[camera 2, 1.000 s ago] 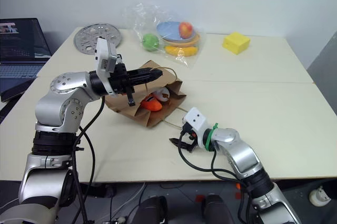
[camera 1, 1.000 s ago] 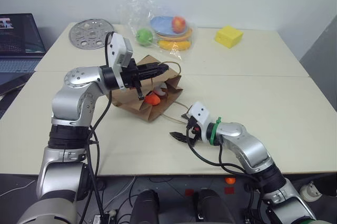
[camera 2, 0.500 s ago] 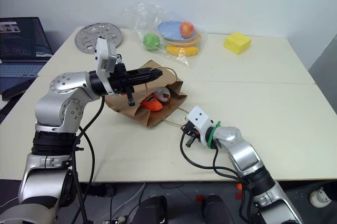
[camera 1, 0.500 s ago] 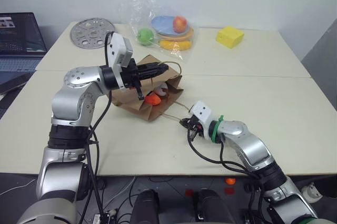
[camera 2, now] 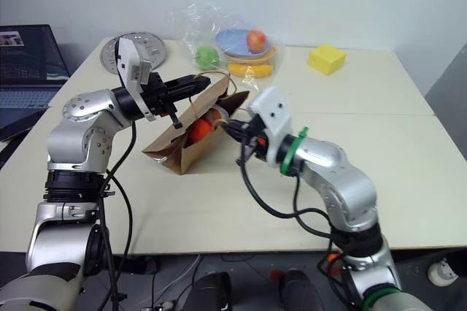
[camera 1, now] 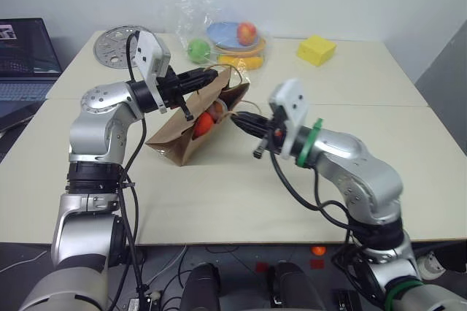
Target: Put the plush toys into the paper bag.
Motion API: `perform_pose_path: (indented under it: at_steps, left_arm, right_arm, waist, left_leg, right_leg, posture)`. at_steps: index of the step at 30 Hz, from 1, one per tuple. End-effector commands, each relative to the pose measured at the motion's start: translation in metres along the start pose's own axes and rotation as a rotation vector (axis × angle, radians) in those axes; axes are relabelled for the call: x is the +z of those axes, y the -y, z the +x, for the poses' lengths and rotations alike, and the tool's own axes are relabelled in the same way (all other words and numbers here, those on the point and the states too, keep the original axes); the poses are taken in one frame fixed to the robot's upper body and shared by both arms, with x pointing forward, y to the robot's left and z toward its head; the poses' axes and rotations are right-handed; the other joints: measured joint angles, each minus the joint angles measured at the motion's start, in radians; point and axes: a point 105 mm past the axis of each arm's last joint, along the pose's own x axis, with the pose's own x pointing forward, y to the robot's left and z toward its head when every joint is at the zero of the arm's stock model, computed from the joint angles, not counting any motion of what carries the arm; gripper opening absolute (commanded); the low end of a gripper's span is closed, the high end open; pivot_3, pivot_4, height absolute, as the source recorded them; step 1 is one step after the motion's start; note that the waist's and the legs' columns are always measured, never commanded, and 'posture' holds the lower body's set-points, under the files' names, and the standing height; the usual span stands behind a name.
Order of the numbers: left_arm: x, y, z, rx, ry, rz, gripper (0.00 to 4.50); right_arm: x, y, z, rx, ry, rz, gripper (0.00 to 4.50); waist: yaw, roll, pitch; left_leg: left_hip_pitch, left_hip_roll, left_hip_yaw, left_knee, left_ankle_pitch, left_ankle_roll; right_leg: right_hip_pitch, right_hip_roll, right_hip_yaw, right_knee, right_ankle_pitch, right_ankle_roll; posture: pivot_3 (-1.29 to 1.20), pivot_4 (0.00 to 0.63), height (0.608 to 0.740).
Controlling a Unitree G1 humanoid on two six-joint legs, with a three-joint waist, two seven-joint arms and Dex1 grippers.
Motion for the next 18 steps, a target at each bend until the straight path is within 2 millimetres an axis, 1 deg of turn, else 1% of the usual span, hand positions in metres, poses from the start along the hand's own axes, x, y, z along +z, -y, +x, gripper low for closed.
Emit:
perform_pose_path:
  at_steps: [1,2,4,7,9,12,13,14,15,18]
  left_arm:
    - [0.017,-0.008,-0.006,0.049,0.038,0.060,0.00]
    - [0.015,-0.009,-0.008,0.056,0.030,0.063,0.00]
    - [0.009,-0.012,-0.017,0.086,0.007,0.068,0.00]
    - [0.008,-0.021,-0.035,0.180,-0.014,0.090,0.00]
    - [0.009,-0.026,-0.044,0.228,-0.027,0.108,0.00]
    - [0.009,-0.027,-0.052,0.258,-0.034,0.113,0.00]
    - [0.009,-0.027,-0.058,0.268,-0.039,0.107,0.00]
    - [0.009,-0.027,-0.063,0.276,-0.043,0.103,0.42]
    - [0.010,-0.025,-0.068,0.278,-0.045,0.102,0.60]
    - [0.017,-0.022,-0.080,0.302,-0.041,0.116,1.56]
  right_arm:
    - [0.017,-0.003,0.013,0.023,0.058,-0.046,0.02]
    - [0.016,-0.003,0.016,0.030,0.058,-0.048,0.02]
    - [0.012,-0.003,0.027,0.032,0.050,-0.068,0.02]
    - [0.008,0.001,0.042,0.021,0.051,-0.110,0.02]
    - [0.007,0.003,0.045,0.015,0.061,-0.140,0.02]
    - [0.008,0.005,0.047,0.014,0.076,-0.159,0.02]
    - [0.009,0.004,0.047,0.029,0.085,-0.161,0.38]
    - [0.010,0.004,0.047,0.040,0.091,-0.162,0.60]
    - [0.012,0.004,0.047,0.047,0.098,-0.167,0.87]
    - [0.018,0.005,0.044,0.070,0.122,-0.169,2.01]
  waist:
    - [0.000,0.000,0.000]
    - [0.001,0.000,0.000]
    - [0.000,0.000,0.000]
    - [-0.002,0.000,0.000]
    - [-0.002,0.000,0.000]
    - [0.000,0.000,0.000]
    - [-0.001,0.000,0.000]
    - [-0.001,0.000,0.000]
    - [-0.002,0.000,0.000]
    - [-0.002,0.000,0.000]
  left_leg:
    - [0.000,0.000,0.001,0.000,0.000,0.000]
    - [0.000,0.000,0.001,0.000,0.000,0.000]
    - [0.000,0.000,0.001,0.000,0.000,0.000]
    - [0.000,0.000,0.001,0.000,0.000,0.000]
    - [0.000,0.001,0.001,0.000,0.000,0.000]
    - [0.000,0.001,0.001,0.000,0.000,0.000]
    - [0.000,0.001,0.001,0.000,0.000,0.000]
    - [0.000,0.001,0.002,0.000,0.000,0.000]
    - [0.000,0.001,0.002,-0.001,0.000,0.000]
    - [0.000,0.001,0.002,-0.001,0.000,-0.001]
  right_leg:
    - [0.000,0.000,0.000,0.000,0.000,0.000]
    - [0.000,-0.001,0.000,-0.001,0.000,0.000]
    - [0.000,-0.001,0.000,-0.001,0.000,0.000]
    - [0.000,-0.001,0.000,0.000,0.000,0.000]
    - [-0.001,0.000,0.000,0.001,0.000,0.000]
    - [-0.001,0.000,0.000,0.000,0.000,0.000]
    - [0.000,0.000,0.000,0.000,0.000,0.000]
    - [0.000,-0.001,0.000,0.000,0.000,0.000]
    - [0.000,-0.001,0.000,0.000,0.000,0.000]
    - [-0.001,-0.001,0.000,0.000,0.000,0.000]
  posture:
    - [0.00,0.150,0.740]
    - [0.00,0.150,0.740]
    - [0.00,0.150,0.740]
    - [0.00,0.150,0.740]
    - [0.00,0.150,0.740]
    - [0.00,0.150,0.740]
    - [0.00,0.150,0.740]
    - [0.00,0.150,0.740]
    - [0.00,0.150,0.740]
    - [0.00,0.150,0.740]
